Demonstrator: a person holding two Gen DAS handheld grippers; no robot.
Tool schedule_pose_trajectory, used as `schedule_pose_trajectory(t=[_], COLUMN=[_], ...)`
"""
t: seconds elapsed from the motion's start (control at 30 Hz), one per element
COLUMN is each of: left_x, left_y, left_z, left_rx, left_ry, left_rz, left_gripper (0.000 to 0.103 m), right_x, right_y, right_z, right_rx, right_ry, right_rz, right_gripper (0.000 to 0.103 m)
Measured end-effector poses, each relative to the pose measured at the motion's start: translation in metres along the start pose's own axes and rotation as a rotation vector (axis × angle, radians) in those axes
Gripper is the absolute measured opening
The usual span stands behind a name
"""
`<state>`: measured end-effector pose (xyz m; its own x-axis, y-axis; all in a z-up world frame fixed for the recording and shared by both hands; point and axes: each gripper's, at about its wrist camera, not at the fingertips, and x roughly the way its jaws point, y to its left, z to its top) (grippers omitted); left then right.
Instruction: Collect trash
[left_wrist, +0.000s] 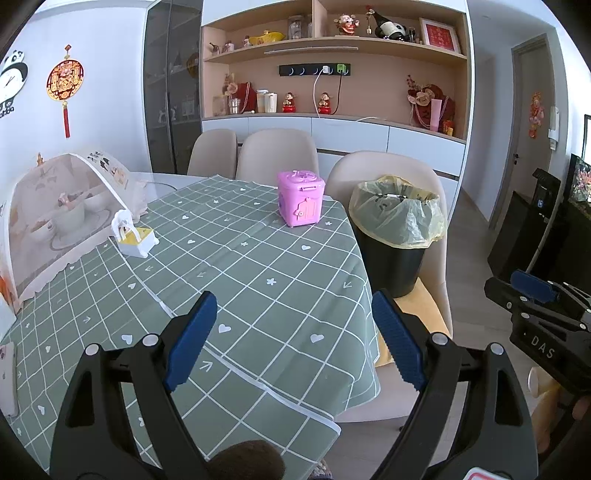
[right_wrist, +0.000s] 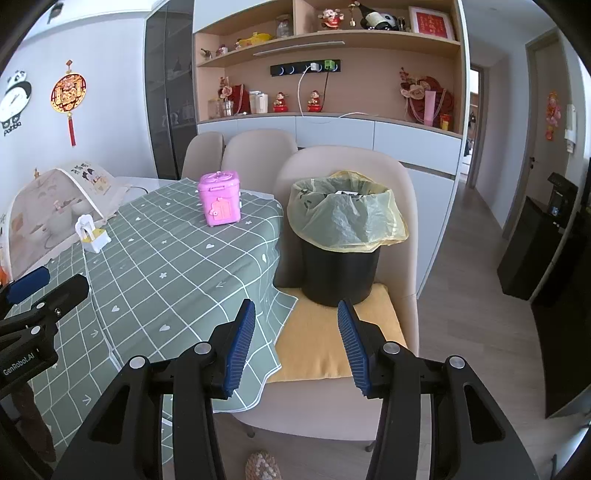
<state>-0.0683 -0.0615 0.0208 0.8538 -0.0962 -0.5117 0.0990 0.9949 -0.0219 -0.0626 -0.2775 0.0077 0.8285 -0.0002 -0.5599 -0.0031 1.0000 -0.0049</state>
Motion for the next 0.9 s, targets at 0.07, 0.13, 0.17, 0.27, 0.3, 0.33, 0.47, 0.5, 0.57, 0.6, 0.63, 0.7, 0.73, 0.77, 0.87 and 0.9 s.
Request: schedule_pose_trajectory(t=[0.07,0.13,0.17,0.27,0.3,0.33,0.47,0.5,0.57,0.6,0.63,0.7,0.73,0.77,0.87,0.9], left_x=[-0.0005,-0.0007,-0.0004,-0.0008,-0.0010,-0.0008,-0.0008,-0.0006,-0.0008,-0.0011,-0.0013,-0.0012,-0.0011,-0.0011,-0.0015,-0.0014], left_y=[-0.0003,-0.0003,-0.0003,-0.0004,-0.0006,-0.0004,-0.0004,-0.0004,-0.0003,-0.0003,-0.0001,0.0001,0.0001,0.0001,0.0003,0.0003], left_z=[0.0002,0.0004,0.0006,0.0004,0.0007,0.0003,0.0005,0.0004,0.0004,0.0006,0.0006,0.0005,0.0006,0.0007,0.0009,0.0008], left_rx=[0.002,0.001,0.000,0.002,0.003,0.002,0.003,0.001,0.001,0.002,0.002,0.001,0.000,0.000,0.001,0.000], left_ry=[-0.004,-0.005,-0.005,-0.006,-0.007,-0.007,-0.008,-0.006,-0.007,-0.009,-0.009,-0.008,-0.007,-0.006,-0.006,-0.006], left_rz=[-0.001,-0.002,-0.002,-0.001,-0.001,-0.001,0.001,0.000,0.001,0.002,0.002,0.003,0.003,0.003,0.002,0.003], left_gripper=[0.082,0.082,0.082,0.082,0.082,0.082,0.082,0.082,0.082,0.082,0.082,0.082,0.082,0.082,0.082,0.082], right_x=[0.0007,0.0008,0.0011,0.0013,0.0015,0.0014,0.0017,0.0012,0.0011,0.0011,0.0006,0.0008,0.0012,0.0009,0.0014,0.0017], right_y=[-0.0003,-0.0005,-0.0003,-0.0005,0.0011,0.0011,0.0009,0.0015,0.0026,0.0036,0.0042,0.0045,0.0046,0.0049,0.0051,0.0052], right_z=[0.0004,0.0003,0.0006,0.0011,0.0005,0.0004,0.0007,0.0000,-0.0006,-0.0010,-0.0013,-0.0014,-0.0015,-0.0018,-0.0017,-0.0019], right_rx=[0.000,0.001,-0.001,-0.002,0.000,-0.001,-0.002,-0.002,-0.002,-0.002,-0.003,-0.002,-0.003,-0.002,0.002,0.003], right_ry=[0.000,0.001,0.001,0.001,0.001,0.001,0.001,0.001,0.002,0.002,0.002,0.002,0.003,0.002,0.009,0.010], right_rz=[0.000,0.000,-0.001,-0.004,-0.006,-0.005,-0.005,-0.005,-0.002,-0.001,-0.002,-0.001,-0.001,-0.002,0.001,0.000], right_gripper=[0.044,0.044,0.044,0.044,0.044,0.044,0.044,0.044,0.044,0.044,0.044,0.044,0.044,0.044,0.044,0.044])
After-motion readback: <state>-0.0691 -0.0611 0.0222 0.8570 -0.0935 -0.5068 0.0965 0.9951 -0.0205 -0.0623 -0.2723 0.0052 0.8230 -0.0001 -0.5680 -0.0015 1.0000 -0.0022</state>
